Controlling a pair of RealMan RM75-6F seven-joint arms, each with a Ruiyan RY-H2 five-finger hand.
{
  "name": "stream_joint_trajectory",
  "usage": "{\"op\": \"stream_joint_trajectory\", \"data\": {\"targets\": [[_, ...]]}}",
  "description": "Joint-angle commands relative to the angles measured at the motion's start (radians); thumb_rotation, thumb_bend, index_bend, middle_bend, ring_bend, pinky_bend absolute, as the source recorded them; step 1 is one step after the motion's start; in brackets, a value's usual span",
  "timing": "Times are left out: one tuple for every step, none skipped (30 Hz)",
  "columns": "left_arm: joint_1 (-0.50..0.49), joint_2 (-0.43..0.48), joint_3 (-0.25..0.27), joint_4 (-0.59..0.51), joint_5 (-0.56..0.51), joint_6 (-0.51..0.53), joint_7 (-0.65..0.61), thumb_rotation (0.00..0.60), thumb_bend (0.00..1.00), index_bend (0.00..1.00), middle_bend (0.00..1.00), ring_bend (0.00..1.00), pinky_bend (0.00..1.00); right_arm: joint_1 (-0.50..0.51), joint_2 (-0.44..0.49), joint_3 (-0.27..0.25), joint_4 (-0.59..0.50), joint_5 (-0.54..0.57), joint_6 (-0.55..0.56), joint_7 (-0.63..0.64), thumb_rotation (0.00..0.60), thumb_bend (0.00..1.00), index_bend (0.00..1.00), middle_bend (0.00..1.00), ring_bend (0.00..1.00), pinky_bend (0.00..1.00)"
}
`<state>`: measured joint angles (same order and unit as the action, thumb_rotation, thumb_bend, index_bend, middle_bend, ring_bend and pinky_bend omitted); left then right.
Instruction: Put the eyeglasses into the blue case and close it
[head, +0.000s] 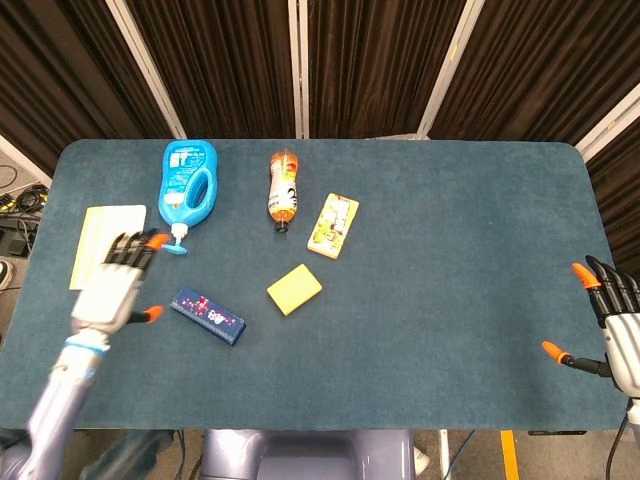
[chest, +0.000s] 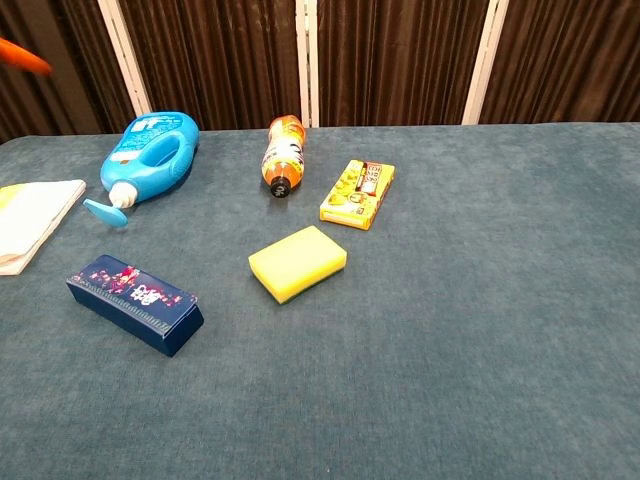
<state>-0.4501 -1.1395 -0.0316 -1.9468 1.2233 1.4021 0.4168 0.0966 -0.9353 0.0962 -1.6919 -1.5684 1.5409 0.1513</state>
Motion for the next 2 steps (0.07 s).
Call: {"op": "stream_joint_trajectory", "data": {"targets": [[0.154, 0.098, 0.072, -0.050, 0.129, 0.152, -0.058, 0.600, 0.00, 0.00, 0.00, 0.00, 0.00, -0.001, 0.000, -0.001, 0.001, -0.002, 0.002, 0.002, 0.600, 0.00, 0.00, 0.00, 0.00, 0.00], [0.178, 0.098, 0.083, -0.034, 0.144, 0.169, -0.083, 0.600, 0.00, 0.00, 0.00, 0.00, 0.00, -0.001, -0.001, -0.001, 0.001, -0.003, 0.003, 0.002, 0.600, 0.00, 0.00, 0.00, 0.00, 0.00]]}}
